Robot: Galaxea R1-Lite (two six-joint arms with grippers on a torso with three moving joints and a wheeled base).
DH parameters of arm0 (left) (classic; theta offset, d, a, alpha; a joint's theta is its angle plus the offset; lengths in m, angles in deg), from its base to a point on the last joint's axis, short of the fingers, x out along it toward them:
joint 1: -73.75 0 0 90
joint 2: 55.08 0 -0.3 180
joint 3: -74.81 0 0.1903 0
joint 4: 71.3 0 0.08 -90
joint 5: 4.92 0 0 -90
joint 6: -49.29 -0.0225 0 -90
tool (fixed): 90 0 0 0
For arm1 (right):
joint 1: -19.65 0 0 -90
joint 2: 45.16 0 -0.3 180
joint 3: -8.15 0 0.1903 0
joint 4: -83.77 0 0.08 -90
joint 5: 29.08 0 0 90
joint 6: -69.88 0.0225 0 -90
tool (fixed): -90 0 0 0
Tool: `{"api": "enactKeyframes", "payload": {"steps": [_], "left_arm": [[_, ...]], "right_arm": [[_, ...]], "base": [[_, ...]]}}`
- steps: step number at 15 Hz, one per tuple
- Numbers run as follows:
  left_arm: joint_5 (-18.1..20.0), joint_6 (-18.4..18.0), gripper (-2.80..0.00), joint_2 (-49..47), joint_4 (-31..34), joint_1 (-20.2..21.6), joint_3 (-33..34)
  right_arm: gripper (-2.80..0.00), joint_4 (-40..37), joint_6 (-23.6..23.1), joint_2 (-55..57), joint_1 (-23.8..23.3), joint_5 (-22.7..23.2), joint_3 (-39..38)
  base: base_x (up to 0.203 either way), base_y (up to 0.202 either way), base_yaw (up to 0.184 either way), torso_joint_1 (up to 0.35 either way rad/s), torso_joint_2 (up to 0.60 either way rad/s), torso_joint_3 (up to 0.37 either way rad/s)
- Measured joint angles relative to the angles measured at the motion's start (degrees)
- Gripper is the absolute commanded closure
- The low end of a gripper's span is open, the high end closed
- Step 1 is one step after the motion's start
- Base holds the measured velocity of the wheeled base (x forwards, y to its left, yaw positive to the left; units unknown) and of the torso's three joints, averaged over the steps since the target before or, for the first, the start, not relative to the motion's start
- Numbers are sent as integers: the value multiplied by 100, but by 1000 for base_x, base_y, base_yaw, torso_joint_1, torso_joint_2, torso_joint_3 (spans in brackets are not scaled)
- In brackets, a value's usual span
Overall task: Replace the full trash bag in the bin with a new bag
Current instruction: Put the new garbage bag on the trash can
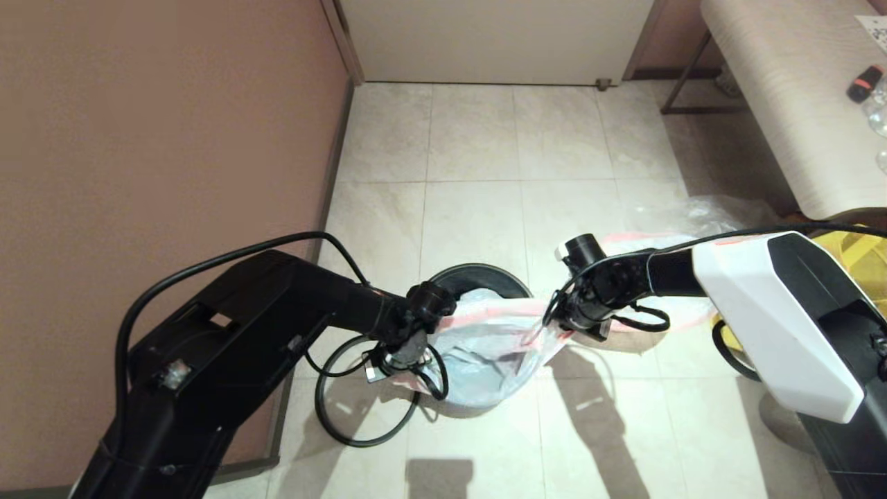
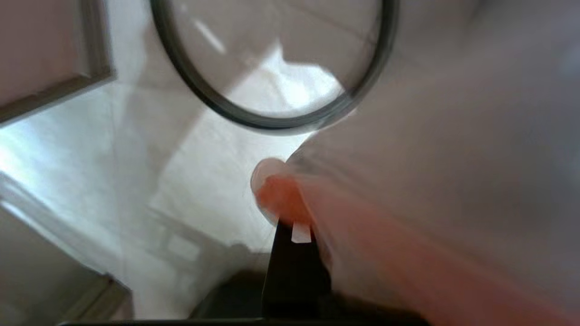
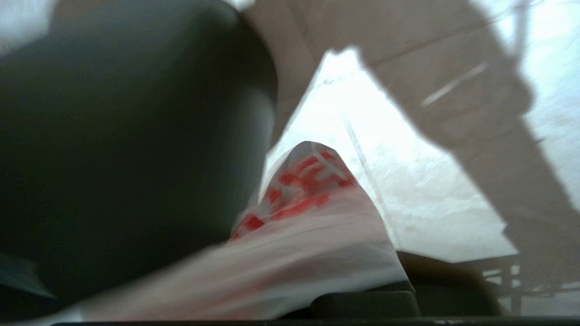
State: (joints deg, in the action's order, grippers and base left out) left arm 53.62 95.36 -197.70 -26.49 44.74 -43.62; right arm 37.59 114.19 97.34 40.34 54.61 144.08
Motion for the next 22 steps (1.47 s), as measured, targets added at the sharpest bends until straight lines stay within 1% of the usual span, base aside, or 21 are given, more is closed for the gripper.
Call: {"api": "enactKeyframes", "payload": {"steps": [2,4,8,10,12,15,20,22], "left_arm": [[-33,27,0,71,-289,-45,60],[-50,39,0,170,-401,-77,133],[-50,93,0,503,-853,-243,436],[-50,95,0,640,-1085,-262,493],[-62,94,0,720,-1116,-257,510],[-73,95,0,750,-1129,-240,499],[-67,93,0,769,-1130,-235,482],[-67,93,0,783,-1131,-254,482]], "right_arm": [[0,41,1,-130,-21,-5,5],[0,48,-2,-238,-54,-11,2],[0,-100,1,-515,-104,-2,-20],[0,-112,-87,-626,-110,9,-11],[0,-149,-139,-770,-63,99,-5],[0,-440,-161,-1011,139,399,-12],[0,-694,-565,-1063,527,837,-17],[0,-533,-710,-964,611,867,12]], "base": [[0,0,0,0,0,0],[0,0,0,0,0,0],[0,0,0,0,0,0],[0,0,0,0,0,0],[0,0,0,0,0,0],[0,0,0,0,0,0],[0,0,0,0,0,0],[0,0,0,0,0,0]]}}
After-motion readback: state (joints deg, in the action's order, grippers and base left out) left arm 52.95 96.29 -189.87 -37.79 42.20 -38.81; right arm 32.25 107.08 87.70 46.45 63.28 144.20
